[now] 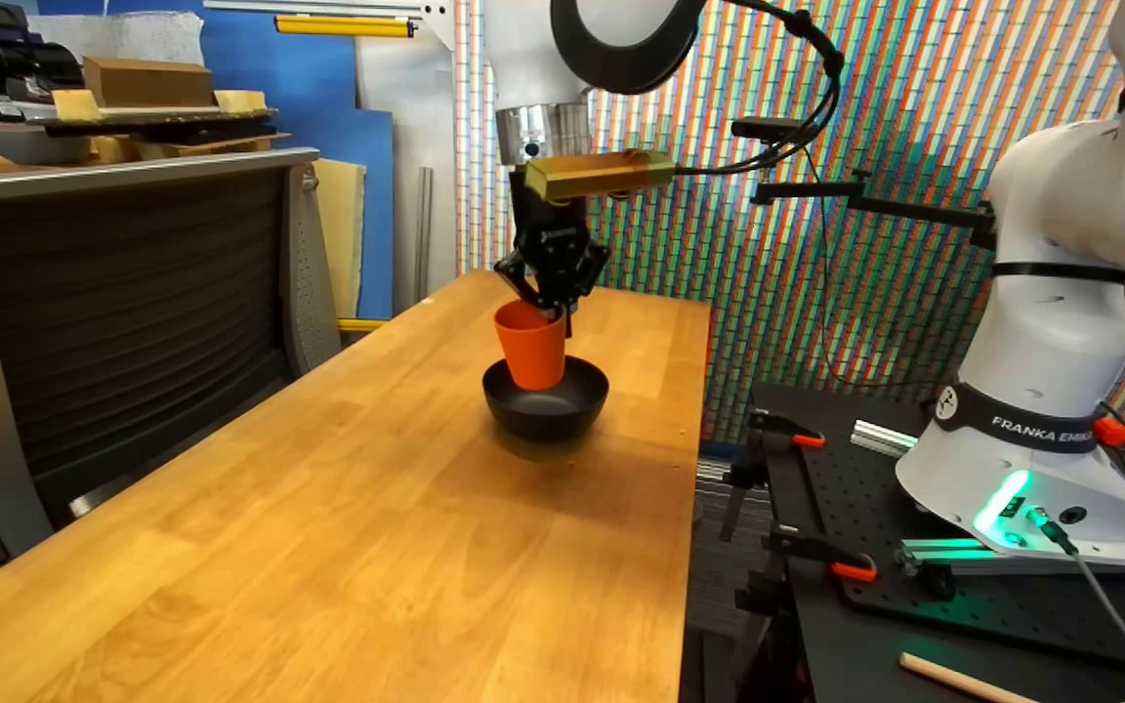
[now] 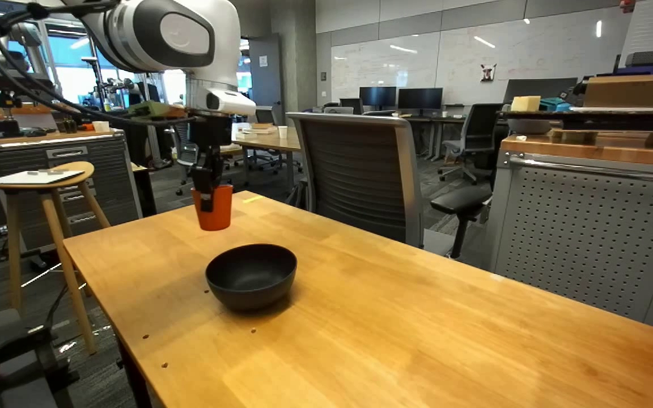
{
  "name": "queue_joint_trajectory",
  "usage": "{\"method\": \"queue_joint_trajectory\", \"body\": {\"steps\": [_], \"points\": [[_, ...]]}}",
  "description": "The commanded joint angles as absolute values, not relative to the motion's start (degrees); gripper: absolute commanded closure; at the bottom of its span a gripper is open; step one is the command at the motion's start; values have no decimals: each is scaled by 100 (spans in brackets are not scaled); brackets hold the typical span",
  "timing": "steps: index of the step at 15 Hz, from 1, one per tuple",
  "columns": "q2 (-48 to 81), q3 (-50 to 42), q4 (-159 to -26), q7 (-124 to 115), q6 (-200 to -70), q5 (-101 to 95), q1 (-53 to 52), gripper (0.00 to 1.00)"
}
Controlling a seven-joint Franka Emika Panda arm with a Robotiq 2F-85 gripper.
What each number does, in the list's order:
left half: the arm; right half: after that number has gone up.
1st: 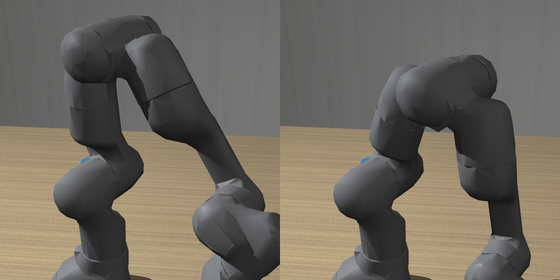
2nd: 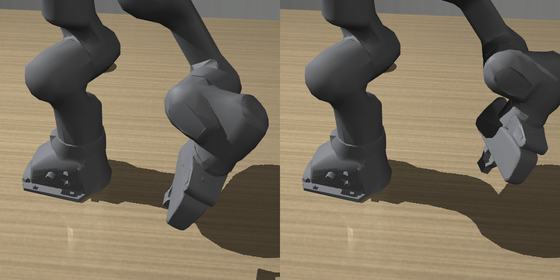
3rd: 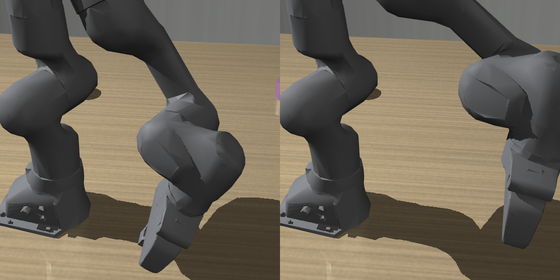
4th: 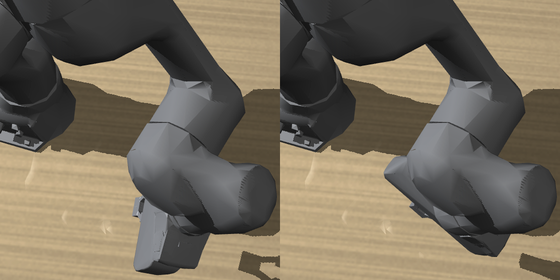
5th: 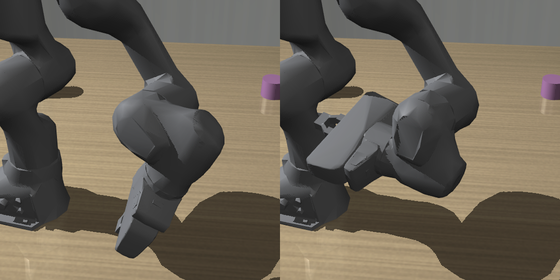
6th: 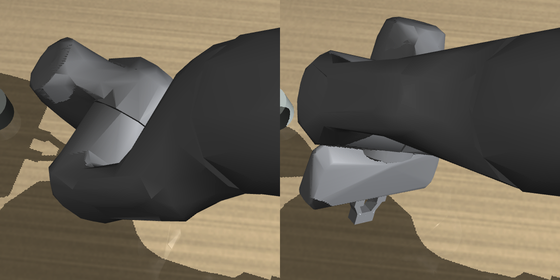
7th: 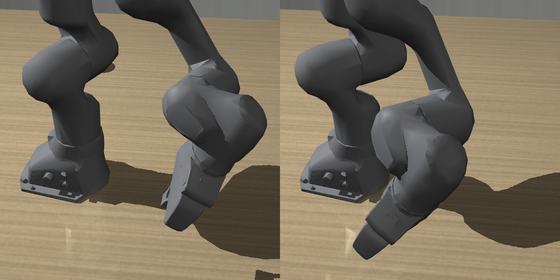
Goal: Put the orange cup inside the black bowl
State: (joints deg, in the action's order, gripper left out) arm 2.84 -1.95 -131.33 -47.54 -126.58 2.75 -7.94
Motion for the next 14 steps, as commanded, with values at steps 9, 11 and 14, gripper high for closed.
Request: {"method": "queue_joint_trajectory", "body": {"steps": [9, 11, 14], "points": [[508, -147, -13666, -6121, -13506, -596, -181, 99], [779, -182, -13613, -6008, -13639, -504, -170, 99], [1178, -229, -13524, -5861, -13921, -370, -157, 99]]}}
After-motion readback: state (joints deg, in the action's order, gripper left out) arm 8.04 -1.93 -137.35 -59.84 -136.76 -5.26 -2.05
